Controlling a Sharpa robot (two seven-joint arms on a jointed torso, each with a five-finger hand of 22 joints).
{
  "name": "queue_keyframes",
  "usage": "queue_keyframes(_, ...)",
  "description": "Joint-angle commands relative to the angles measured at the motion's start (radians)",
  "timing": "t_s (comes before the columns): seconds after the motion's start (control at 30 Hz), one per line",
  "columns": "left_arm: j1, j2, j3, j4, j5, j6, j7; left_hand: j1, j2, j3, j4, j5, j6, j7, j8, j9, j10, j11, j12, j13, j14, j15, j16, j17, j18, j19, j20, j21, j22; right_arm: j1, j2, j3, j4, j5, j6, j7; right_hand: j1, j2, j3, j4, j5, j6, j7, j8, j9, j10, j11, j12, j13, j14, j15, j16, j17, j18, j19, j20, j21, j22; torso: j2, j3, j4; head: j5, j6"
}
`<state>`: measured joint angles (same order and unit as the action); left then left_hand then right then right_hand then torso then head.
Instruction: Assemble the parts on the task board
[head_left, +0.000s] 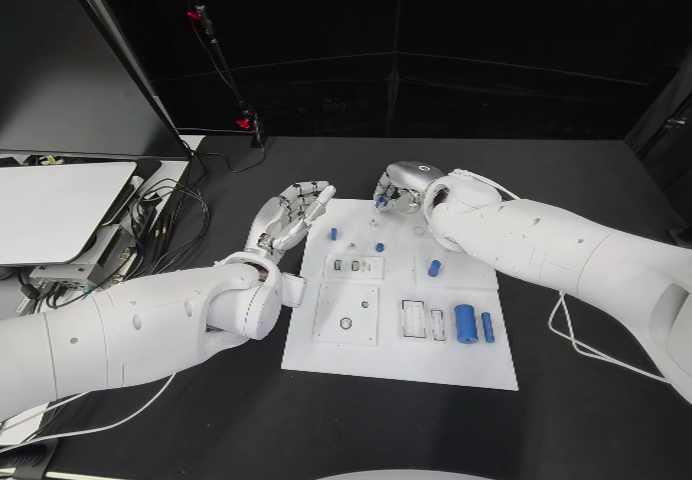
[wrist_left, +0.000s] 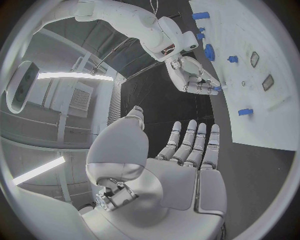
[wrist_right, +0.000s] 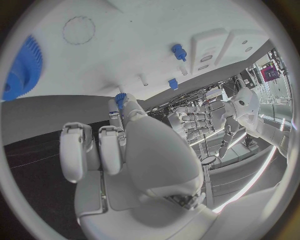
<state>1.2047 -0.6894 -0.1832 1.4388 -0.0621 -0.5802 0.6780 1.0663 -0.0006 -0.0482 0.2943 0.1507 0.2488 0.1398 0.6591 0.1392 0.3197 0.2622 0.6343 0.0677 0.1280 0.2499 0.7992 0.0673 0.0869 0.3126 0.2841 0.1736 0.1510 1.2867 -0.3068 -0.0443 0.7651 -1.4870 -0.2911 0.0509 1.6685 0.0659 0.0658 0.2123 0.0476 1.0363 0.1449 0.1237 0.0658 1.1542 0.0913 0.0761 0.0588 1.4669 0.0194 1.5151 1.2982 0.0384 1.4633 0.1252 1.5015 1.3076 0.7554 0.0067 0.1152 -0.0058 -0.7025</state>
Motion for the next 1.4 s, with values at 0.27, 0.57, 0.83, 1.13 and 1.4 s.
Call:
queue_keyframes(0.27,0.002,0.002,0.001,-0.001,-0.008,0.004,0.285,0.000,0.013,0.004,-0.001,0.007,0.001,0.158,0.005,-0.002,-0.008,0.002,0.004,-0.001,-0.001,0.004,0.005,-0.002,0.015,-0.007,0.002,0.006,0.001,-0.001,0.009,-0.001,-0.009,-0.001,0.029,-0.009,0.000,-0.011,0.009,0.005,0.003,-0.006,0.002,-0.011,0.000,-0.006,0.006,-0.013,0.001,0.057,0.002,-0.005,-0.003,0.003,-0.002,0.005,-0.005,0.097,-0.001,0.0000,0.0026,0.001,-0.004)
queue_keyframes(0.57,0.002,0.002,0.001,-0.001,-0.008,0.005,0.283,0.004,0.019,0.004,-0.002,0.011,0.001,0.158,0.006,-0.005,-0.008,0.002,0.006,-0.001,-0.001,0.005,0.006,-0.002,0.014,-0.007,0.002,0.007,0.002,-0.005,0.013,-0.001,-0.013,-0.001,0.044,-0.019,-0.003,-0.016,0.015,0.012,0.003,-0.015,0.002,-0.020,0.000,-0.017,0.009,-0.016,0.001,0.054,0.004,-0.009,-0.017,0.005,-0.009,0.007,-0.010,0.086,-0.001,-0.0003,0.0034,-0.003,-0.008)
queue_keyframes(0.83,0.002,0.002,0.001,-0.001,-0.008,0.006,0.280,0.006,0.021,0.003,-0.002,0.015,0.000,0.158,0.007,-0.006,-0.009,0.002,0.007,-0.001,-0.001,0.006,0.007,-0.002,0.014,-0.008,0.002,0.007,0.002,-0.005,0.012,-0.001,-0.014,-0.001,0.043,-0.031,-0.024,-0.047,0.011,0.030,0.001,-0.075,-0.014,-0.059,-0.004,-0.092,0.031,-0.017,0.000,0.047,0.021,-0.017,-0.048,0.010,-0.024,0.020,-0.022,0.065,-0.002,-0.0006,0.0032,-0.001,-0.010)
queue_keyframes(1.13,0.002,0.003,0.001,-0.006,-0.008,0.009,0.277,0.007,0.022,0.003,-0.002,0.015,0.000,0.158,0.007,-0.007,-0.009,0.003,0.007,-0.001,-0.001,0.006,0.007,-0.002,0.014,-0.009,0.002,0.007,0.001,-0.005,-0.006,-0.001,0.002,0.048,-0.048,0.009,-0.171,-0.130,-0.069,0.076,-0.001,-0.326,-0.072,-0.068,-0.007,-0.211,0.051,-0.013,0.004,0.021,0.039,-0.053,-0.156,0.031,-0.078,0.038,-0.070,-0.020,-0.003,-0.0008,0.0028,-0.003,-0.010)
queue_keyframes(1.4,0.002,0.001,0.001,-0.010,-0.008,0.010,0.276,0.007,0.022,0.003,-0.002,0.015,0.000,0.158,0.007,-0.007,-0.009,0.003,0.007,-0.001,-0.001,0.006,0.007,-0.002,0.014,-0.009,0.002,0.007,0.001,-0.003,-0.093,-0.001,0.113,0.289,-0.227,0.112,-0.267,-0.162,-0.042,0.078,0.000,-0.406,-0.032,-0.064,-0.006,-0.220,0.052,0.002,0.009,0.024,0.038,-0.054,-0.151,0.031,-0.075,0.040,-0.075,-0.023,-0.005,-0.0011,0.0013,-0.005,-0.010)
